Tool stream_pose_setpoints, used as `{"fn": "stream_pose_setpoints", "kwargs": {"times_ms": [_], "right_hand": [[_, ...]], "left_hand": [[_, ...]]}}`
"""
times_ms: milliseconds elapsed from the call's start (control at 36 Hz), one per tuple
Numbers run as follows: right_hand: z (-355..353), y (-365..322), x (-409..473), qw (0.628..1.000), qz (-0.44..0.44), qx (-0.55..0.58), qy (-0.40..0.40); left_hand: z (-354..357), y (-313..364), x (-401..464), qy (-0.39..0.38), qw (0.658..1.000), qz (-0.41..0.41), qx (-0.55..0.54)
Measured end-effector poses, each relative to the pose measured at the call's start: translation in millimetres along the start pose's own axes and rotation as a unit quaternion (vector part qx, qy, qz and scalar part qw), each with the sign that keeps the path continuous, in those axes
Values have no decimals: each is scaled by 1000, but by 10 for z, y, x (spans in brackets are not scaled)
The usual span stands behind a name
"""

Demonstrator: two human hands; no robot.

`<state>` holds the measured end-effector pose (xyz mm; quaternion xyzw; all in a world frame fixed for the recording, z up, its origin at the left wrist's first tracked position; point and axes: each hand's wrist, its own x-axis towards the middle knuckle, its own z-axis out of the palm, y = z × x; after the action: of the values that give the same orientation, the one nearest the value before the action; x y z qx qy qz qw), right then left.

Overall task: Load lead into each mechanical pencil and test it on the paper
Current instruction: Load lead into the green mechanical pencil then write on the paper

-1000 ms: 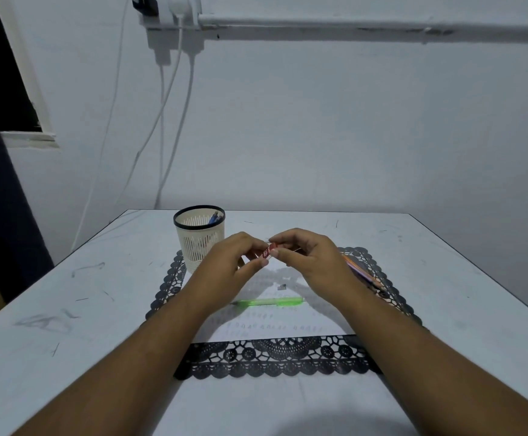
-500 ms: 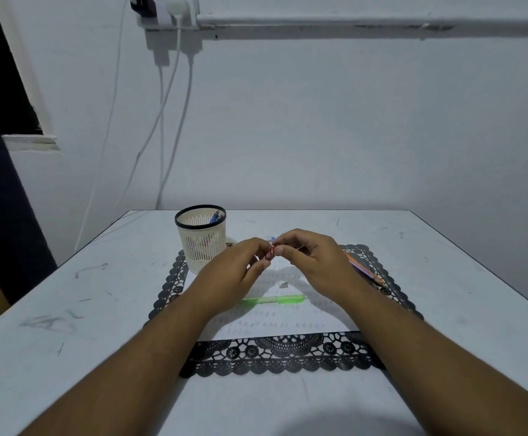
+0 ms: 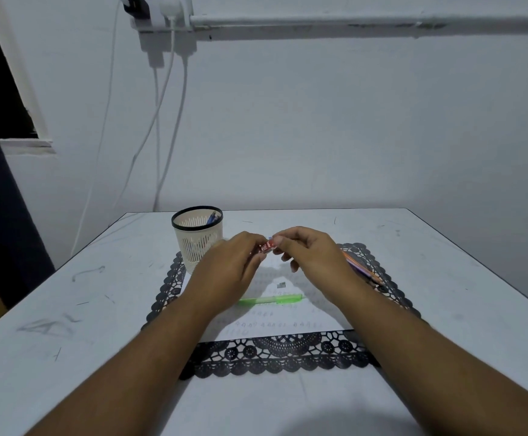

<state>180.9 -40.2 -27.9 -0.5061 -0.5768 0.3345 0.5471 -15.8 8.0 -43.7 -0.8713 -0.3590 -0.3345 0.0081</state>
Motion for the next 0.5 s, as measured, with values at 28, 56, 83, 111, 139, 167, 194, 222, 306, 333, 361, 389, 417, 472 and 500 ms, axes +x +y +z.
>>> {"fn": "stream_pose_setpoints", "kwargs": {"times_ms": [28,56,83,111,139,167,194,222,306,333,361,389,417,472,500], "right_hand": [[10,-2,1,999,22,23,1],[16,-3,1,998,41,45,0],[19,-6,1,996,60,69,-2],[23,-12,1,992,81,97,-4],[29,-20,1,986,104,128,-8],[36,-32,-1,979,128,161,-11],[43,-42,-3,969,153,193,-16],[50,-51,-4,958,180,222,-21],[76,-66,-13,919,255,294,-57],[86,-72,-19,907,271,316,-69],[94,-77,-23,896,281,336,-77],[102,-84,-27,885,289,355,-81],[104,-90,-31,877,293,372,-84],[110,-94,-34,863,298,398,-91],[117,-102,-36,857,300,407,-97]], "left_hand": [[-10,2,5,9,1000,3,7],[-20,0,8,14,1000,7,13],[-30,-2,11,18,1000,11,17],[-37,-9,15,22,999,16,19],[-44,-14,19,25,999,20,21],[-53,-13,22,30,999,24,19],[-61,-9,27,33,999,25,17],[-73,0,29,36,999,26,15],[-126,53,31,52,999,13,-2],[-147,70,23,62,998,3,-22],[-173,95,12,73,996,-9,-54],[-192,111,2,84,991,-23,-98],[-207,132,-6,93,984,-35,-148],[-231,178,-14,106,964,-54,-238],[-241,202,-15,108,955,-61,-270]]}}
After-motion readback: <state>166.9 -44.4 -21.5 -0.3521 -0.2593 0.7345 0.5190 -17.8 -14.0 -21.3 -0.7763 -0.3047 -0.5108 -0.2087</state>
